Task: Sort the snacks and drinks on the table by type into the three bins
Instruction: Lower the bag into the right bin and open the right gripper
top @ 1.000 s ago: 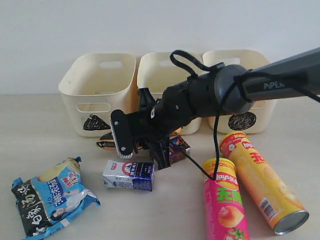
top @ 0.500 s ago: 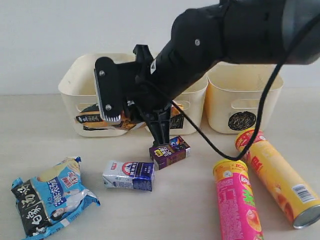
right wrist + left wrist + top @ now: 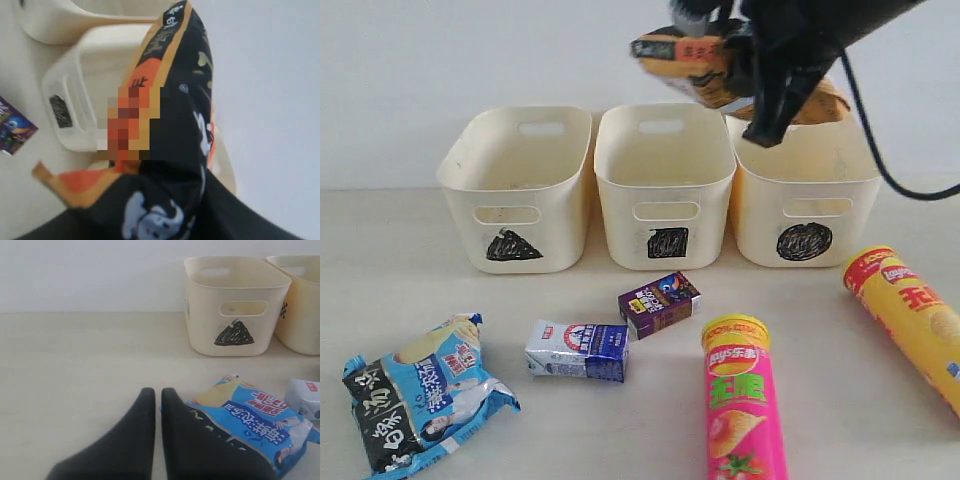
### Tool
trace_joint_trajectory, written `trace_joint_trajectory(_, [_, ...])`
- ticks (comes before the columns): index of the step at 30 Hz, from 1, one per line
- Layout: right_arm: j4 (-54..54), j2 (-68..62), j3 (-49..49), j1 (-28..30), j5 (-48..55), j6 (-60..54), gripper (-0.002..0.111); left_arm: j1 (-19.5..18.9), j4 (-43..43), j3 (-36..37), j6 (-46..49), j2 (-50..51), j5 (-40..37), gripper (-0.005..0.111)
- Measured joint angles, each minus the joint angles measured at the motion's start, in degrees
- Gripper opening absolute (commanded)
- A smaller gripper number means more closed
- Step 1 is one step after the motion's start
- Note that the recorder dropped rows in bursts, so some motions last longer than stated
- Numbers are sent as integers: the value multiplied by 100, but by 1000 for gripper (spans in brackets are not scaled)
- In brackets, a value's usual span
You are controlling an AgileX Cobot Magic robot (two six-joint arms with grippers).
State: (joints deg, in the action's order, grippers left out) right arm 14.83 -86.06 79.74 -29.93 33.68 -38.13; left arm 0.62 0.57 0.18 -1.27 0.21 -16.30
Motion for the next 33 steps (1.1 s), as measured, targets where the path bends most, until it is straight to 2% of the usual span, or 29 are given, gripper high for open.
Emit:
trace_joint_trajectory(2, [24, 0, -277, 633, -663, 549, 0, 0, 0, 0, 0, 0, 0, 4])
trace_joint_trajectory(4, [24, -39, -502, 1019, -1144, 796, 0, 0, 0, 0, 0, 0, 0, 4])
trace_joint_trajectory(10, [-515, -730, -738, 1817, -2347, 1196, 0, 0, 0, 0, 0, 0, 0, 4])
trace_joint_trajectory(14, [-660, -1410, -524, 1897, -2582, 1231, 0, 0, 0, 0, 0, 0, 0, 4])
trace_joint_trajectory(21, [-754, -2634, 764, 1911, -2488, 1425, 2, 0, 0, 0, 0, 0, 0, 4])
trace_joint_trajectory(24, [-767, -2979, 1112, 1911, -2295, 1600, 22, 0, 0, 0, 0, 0, 0, 4])
trace_joint_trajectory(29, [-781, -3191, 1207, 1948, -2071, 1638, 81, 0, 0, 0, 0, 0, 0, 4])
trace_joint_trajectory(31, [-781, -3191, 1229, 1973, -2092, 1700, 88, 0, 0, 0, 0, 0, 0, 4])
trace_joint_trajectory(33, [-781, -3191, 1243, 1983, -2095, 1753, 87, 0, 0, 0, 0, 0, 0, 4])
